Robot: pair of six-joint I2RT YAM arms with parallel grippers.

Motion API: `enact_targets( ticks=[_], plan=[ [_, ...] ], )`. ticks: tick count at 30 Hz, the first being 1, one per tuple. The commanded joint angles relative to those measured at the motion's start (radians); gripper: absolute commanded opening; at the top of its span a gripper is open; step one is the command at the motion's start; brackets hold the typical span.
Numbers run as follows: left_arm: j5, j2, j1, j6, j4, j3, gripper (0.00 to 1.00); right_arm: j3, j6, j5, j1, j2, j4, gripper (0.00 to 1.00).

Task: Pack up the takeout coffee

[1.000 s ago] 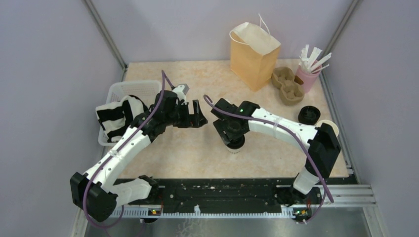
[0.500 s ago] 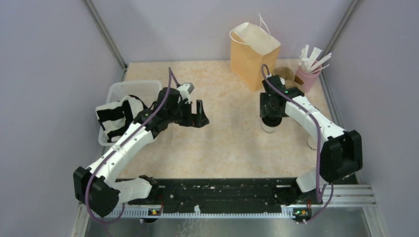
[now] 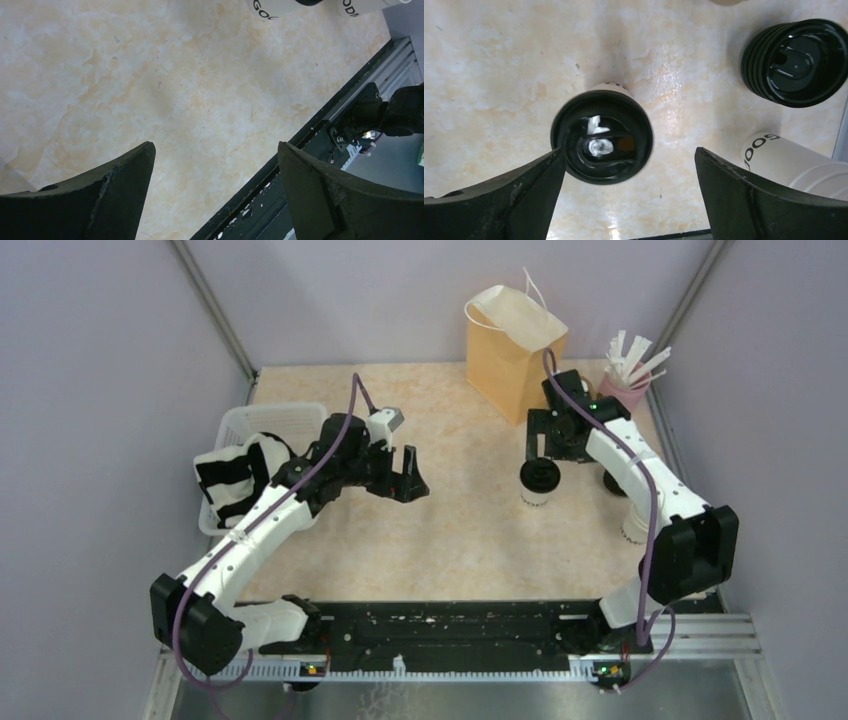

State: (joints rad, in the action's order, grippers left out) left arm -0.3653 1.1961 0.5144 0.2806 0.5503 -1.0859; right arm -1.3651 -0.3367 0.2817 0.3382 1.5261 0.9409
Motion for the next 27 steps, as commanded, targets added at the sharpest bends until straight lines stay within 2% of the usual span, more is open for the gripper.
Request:
enact_targets(
  ticks=[1, 9, 13, 17, 20, 23, 27],
  plan=[
    [-0.047, -0.013, 0.005, -0.047, -0.042, -0.035, 0.98, -0.174, -0.020, -0.018, -0.026, -0.061, 0.132, 0.99],
    [-0.036, 0.012, 0.019, -0.101, -0.034, -0.057, 0.98, -0.242, 0.012, -0.057, -0.076, -0.033, 0.227, 0.98],
    [-0.012, 0.008, 0.045, -0.132, -0.027, -0.057, 0.98, -0.236, 0.014, -0.154, -0.066, -0.030, 0.200, 0.97],
    [0.010, 0.019, 0.061, -0.152, -0.012, -0.086, 0.98, -0.289, -0.039, -0.128, -0.062, -0.024, 0.246, 0.96],
    [0.028, 0.014, 0.080, -0.168, -0.003, -0.093, 0.98, -0.355, -0.082, -0.082, -0.091, -0.027, 0.338, 0.90],
    [0.031, -0.005, 0.083, -0.168, -0.003, -0.077, 0.98, -0.363, -0.134, -0.028, -0.189, -0.069, 0.450, 0.80],
    [0.050, -0.006, 0.082, -0.167, 0.000, -0.078, 0.98, -0.240, -0.103, -0.190, -0.495, -0.217, 0.431, 0.66]
  ],
)
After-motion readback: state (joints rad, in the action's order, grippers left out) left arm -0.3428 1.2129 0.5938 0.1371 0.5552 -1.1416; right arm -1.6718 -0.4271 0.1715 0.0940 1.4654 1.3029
